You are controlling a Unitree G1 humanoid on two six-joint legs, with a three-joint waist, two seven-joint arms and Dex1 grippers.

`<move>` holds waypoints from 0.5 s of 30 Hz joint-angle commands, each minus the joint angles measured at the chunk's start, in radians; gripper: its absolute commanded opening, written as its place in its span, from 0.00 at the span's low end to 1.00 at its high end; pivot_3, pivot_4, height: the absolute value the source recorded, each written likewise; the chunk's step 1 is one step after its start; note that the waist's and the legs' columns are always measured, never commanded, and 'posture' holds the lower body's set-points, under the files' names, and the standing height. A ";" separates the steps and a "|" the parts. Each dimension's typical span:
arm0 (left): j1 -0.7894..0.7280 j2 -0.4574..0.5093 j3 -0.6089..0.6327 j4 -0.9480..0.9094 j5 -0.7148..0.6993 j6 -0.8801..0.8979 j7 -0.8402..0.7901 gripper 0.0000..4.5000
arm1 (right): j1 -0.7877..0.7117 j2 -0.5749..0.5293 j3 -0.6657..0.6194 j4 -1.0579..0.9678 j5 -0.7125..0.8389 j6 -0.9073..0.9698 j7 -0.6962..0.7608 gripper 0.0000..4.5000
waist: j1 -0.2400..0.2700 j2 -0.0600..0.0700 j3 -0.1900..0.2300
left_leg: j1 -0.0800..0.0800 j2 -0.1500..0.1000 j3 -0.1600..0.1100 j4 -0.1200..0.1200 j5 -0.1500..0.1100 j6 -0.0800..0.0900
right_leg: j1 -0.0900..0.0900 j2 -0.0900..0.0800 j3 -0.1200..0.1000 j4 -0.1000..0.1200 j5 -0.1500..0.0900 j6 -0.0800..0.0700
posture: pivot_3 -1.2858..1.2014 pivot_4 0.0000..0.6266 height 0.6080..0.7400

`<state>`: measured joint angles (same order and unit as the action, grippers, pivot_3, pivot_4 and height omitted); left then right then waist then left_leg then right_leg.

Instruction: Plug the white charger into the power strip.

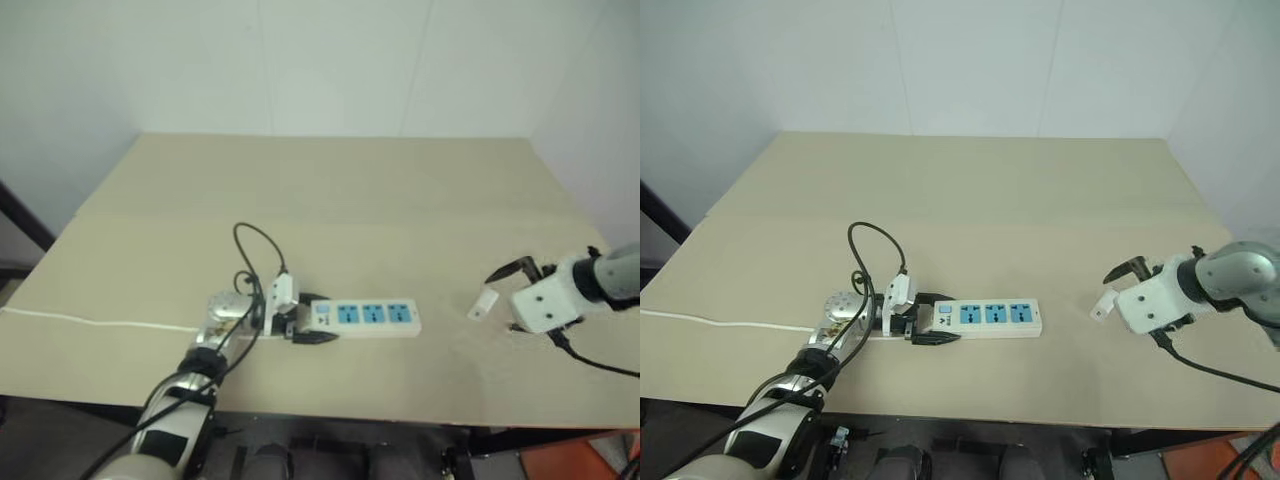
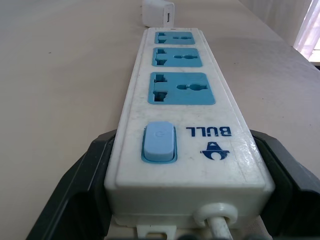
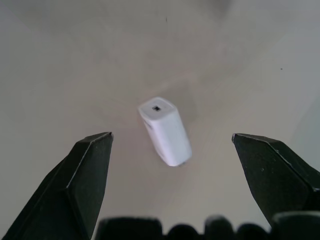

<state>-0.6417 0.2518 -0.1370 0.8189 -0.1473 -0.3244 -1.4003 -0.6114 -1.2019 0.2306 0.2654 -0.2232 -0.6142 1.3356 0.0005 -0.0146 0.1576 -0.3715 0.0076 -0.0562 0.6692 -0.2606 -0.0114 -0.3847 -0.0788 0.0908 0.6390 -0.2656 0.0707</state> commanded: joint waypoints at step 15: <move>0.040 -0.010 -0.050 -0.004 0.053 0.038 0.062 0.74 | -0.325 0.207 0.277 0.422 -0.269 -0.305 -0.004 1.00 | 0.001 0.001 0.000 | 0.000 -0.001 0.000 0.000 0.000 0.000 | 0.000 -0.001 0.000 0.000 0.000 -0.001 | 0.52 0.24 1.00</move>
<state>-0.6315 0.2503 -0.1440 0.7918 -0.1446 -0.3074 -1.3649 -0.9118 -0.9969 0.5042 0.6687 -0.4737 -0.8989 1.3456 0.0016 -0.0141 0.1573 -0.3712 0.0069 -0.0561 0.6691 -0.2606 -0.0114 -0.3850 -0.0796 0.0913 0.6394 -0.2652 0.0701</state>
